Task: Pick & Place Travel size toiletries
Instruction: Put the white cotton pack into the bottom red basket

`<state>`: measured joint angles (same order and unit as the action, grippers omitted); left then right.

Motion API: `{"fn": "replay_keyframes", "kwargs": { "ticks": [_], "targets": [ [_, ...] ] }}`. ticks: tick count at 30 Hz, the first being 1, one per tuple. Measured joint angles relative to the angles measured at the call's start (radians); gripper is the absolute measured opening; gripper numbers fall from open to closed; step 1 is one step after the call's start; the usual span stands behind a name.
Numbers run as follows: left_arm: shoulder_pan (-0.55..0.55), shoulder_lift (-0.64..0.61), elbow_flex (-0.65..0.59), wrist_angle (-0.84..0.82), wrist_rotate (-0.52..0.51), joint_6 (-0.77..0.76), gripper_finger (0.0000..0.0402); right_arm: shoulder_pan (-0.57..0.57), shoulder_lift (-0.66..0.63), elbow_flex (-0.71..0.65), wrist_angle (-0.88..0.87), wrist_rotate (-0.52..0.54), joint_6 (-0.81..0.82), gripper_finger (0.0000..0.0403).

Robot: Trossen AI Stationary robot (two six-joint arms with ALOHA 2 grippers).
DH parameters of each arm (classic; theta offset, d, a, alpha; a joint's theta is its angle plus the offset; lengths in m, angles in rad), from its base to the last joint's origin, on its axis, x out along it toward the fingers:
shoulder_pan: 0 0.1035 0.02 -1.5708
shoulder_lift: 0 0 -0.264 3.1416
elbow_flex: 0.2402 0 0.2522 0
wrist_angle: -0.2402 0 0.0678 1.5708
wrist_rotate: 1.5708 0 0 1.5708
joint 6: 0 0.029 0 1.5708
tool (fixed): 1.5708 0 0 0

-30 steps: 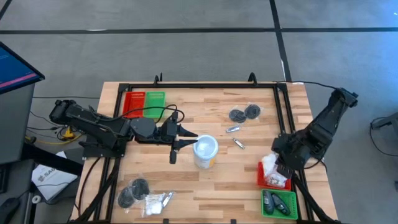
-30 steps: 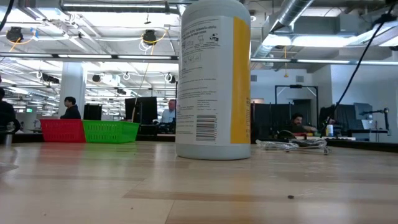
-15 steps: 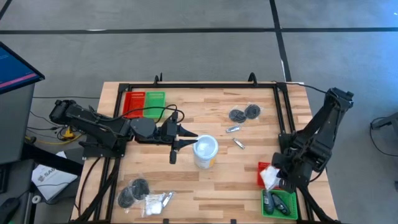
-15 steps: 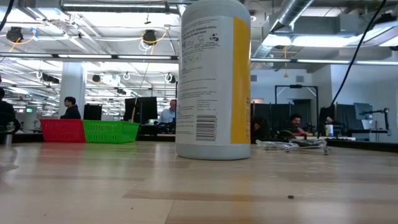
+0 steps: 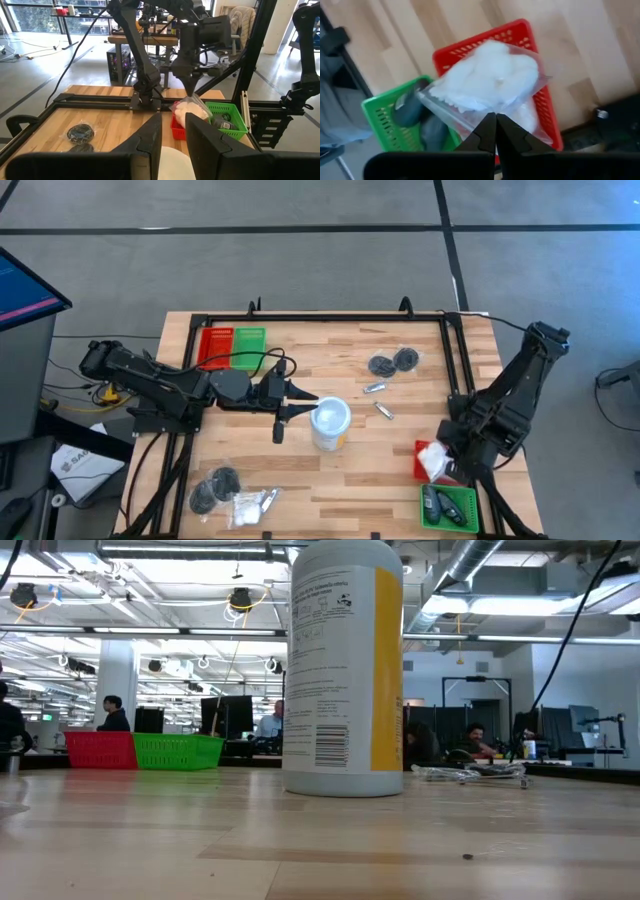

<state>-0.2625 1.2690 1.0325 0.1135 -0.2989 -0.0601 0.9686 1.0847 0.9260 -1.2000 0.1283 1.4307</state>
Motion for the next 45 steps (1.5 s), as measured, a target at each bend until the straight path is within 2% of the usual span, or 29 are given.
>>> {"fn": "replay_keyframes", "kwargs": {
  "ticks": [6, 14, 28, 35, 39, 45],
  "targets": [
    [0.0, 0.0, 0.0, 0.0, 0.0, 0.0, 0.0077, -0.037, 0.011, 0.0, 0.061, 0.011, -0.058, 0.0],
    [0.0, 0.0, 0.0, -0.001, 0.0, 0.0, 0.0077, -0.077, 0.102, 0.0, 0.084, 0.0, -0.178, 0.0],
    [0.0, 0.0, 0.0, -0.001, 0.0, 0.0, 0.0077, -0.115, 0.181, -0.001, 0.127, 0.005, -0.262, 0.0],
    [0.0, 0.0, 0.0, -0.001, 0.0, 0.002, 0.0077, -0.128, 0.158, -0.001, 0.054, 0.078, -0.192, 0.0001],
    [0.0, 0.0, 0.0, -0.002, 0.0, 0.002, 0.0077, -0.125, 0.151, -0.001, 0.08, 0.079, -0.214, 0.0015],
    [0.0, 0.0, 0.0, -0.002, 0.0, 0.003, 0.0077, -0.126, 0.152, -0.001, 0.094, 0.057, -0.218, 0.0066]
  ]
}}
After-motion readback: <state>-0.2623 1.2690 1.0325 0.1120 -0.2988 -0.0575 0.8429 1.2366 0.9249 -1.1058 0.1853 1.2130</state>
